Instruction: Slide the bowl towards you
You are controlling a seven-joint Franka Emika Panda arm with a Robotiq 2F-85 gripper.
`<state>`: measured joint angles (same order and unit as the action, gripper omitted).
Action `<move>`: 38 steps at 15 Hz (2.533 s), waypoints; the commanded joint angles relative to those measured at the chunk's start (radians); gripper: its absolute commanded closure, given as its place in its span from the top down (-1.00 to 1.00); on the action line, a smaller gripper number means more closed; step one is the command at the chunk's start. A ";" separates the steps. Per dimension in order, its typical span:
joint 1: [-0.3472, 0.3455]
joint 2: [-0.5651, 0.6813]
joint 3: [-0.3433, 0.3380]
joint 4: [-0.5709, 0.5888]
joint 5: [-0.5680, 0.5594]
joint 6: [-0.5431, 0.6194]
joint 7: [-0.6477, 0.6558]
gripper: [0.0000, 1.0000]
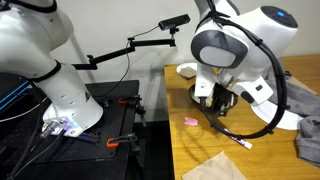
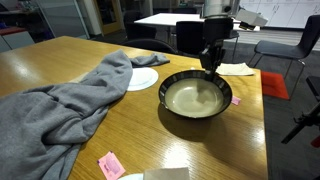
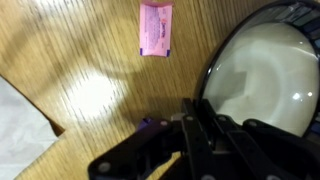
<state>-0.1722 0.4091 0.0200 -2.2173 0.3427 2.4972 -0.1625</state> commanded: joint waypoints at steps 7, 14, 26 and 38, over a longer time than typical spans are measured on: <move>0.023 -0.016 0.021 -0.082 -0.059 -0.037 -0.096 -0.94; 0.050 -0.073 0.017 -0.148 -0.115 0.006 -0.070 0.46; 0.094 -0.405 -0.003 -0.251 -0.174 0.028 0.003 1.00; 0.149 -0.560 -0.011 -0.257 -0.152 0.032 -0.010 1.00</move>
<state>-0.0529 -0.1141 0.0258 -2.4489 0.1796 2.5204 -0.1874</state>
